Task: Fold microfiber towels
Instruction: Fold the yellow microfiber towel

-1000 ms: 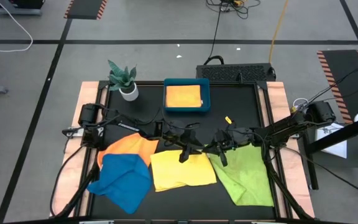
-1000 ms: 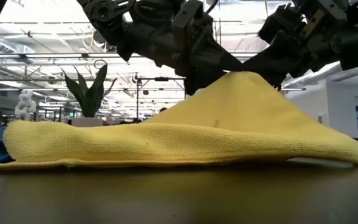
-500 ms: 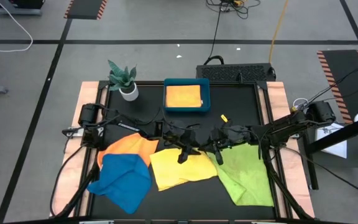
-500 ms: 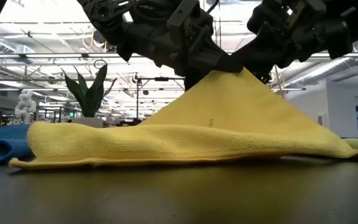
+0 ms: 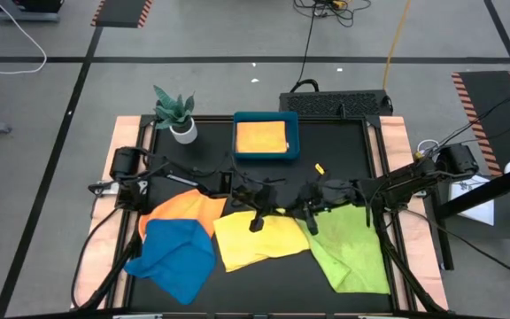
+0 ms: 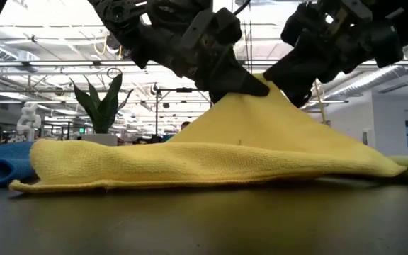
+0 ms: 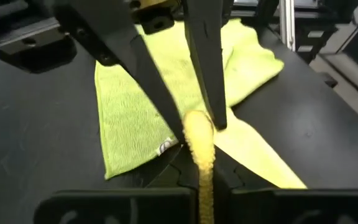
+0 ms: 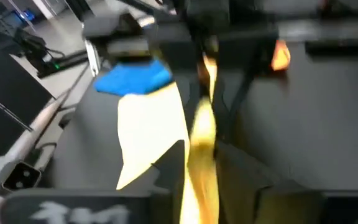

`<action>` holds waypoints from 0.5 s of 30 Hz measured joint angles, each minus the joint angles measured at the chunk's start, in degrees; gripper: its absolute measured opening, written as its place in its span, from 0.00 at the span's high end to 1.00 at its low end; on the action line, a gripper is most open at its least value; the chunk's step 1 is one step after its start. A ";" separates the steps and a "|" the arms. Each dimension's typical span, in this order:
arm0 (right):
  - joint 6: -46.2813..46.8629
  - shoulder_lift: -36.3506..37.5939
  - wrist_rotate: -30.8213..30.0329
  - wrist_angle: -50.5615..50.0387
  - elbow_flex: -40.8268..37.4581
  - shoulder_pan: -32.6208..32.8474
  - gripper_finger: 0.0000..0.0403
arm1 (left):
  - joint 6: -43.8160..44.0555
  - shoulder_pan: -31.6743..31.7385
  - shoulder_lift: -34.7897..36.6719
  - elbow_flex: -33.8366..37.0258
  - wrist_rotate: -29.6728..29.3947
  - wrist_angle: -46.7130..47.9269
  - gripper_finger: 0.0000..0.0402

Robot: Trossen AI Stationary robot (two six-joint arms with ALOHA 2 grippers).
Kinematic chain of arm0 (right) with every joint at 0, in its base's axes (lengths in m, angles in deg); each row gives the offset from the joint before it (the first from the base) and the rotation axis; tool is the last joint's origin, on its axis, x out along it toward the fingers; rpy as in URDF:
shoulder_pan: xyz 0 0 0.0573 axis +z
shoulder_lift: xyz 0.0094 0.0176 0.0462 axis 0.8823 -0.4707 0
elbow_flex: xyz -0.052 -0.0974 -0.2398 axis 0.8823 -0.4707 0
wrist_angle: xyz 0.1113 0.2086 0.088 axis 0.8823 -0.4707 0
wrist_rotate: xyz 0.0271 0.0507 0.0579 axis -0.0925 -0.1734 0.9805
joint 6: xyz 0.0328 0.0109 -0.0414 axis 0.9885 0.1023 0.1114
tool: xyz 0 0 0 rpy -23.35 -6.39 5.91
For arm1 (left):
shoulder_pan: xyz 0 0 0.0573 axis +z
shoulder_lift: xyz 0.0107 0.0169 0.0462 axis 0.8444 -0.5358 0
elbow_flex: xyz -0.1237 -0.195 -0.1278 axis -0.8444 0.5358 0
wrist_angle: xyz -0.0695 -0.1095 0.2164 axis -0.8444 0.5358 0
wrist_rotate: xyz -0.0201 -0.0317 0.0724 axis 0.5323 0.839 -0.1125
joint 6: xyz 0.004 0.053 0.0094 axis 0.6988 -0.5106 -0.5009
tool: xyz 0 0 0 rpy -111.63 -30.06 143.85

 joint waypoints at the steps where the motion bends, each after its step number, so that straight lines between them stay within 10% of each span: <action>1: 0.64 -0.01 0.04 -0.66 -0.39 0.14 0.76 | -0.38 0.00 0.79 0.04 -0.03 1.04 0.99; 15: 11.12 -3.12 -0.42 4.52 -8.23 3.95 0.47 | -4.60 0.24 6.55 0.07 -6.33 4.83 0.99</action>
